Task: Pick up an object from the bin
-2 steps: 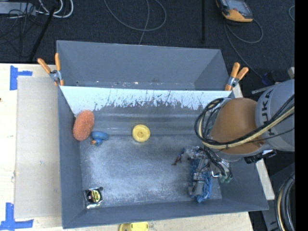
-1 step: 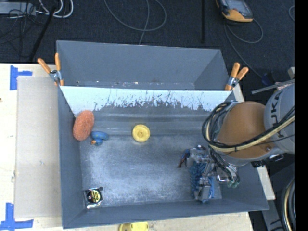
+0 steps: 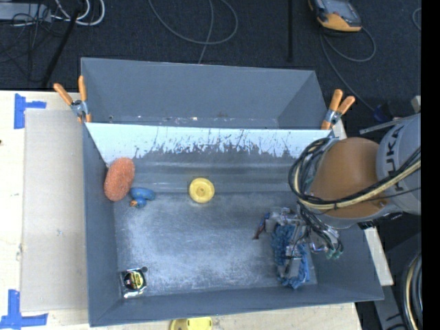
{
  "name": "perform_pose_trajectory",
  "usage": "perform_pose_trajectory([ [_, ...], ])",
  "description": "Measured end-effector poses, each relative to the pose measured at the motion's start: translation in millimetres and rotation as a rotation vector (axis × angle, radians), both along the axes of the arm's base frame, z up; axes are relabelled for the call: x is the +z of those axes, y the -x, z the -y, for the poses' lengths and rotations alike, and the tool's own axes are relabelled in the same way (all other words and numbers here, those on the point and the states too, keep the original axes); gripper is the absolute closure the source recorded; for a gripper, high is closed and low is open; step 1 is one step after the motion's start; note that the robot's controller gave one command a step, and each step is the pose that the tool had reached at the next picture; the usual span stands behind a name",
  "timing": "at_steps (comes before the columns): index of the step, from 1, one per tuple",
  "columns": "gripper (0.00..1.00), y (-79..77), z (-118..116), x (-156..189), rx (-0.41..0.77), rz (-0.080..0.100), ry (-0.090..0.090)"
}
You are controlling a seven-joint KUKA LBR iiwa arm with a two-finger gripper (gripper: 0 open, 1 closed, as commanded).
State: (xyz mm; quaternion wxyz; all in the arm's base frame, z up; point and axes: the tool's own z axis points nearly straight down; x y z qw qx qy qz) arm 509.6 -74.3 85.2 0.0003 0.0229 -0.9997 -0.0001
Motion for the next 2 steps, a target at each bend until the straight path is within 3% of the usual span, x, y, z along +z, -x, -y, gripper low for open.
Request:
perform_pose_trajectory([
  [1, 1.0, -14.5, 74.3, -4.2, 0.028, 0.005, 0.0],
  [2, 1.0, -14.4, 74.4, -4.2, 0.027, 0.005, -0.001],
])
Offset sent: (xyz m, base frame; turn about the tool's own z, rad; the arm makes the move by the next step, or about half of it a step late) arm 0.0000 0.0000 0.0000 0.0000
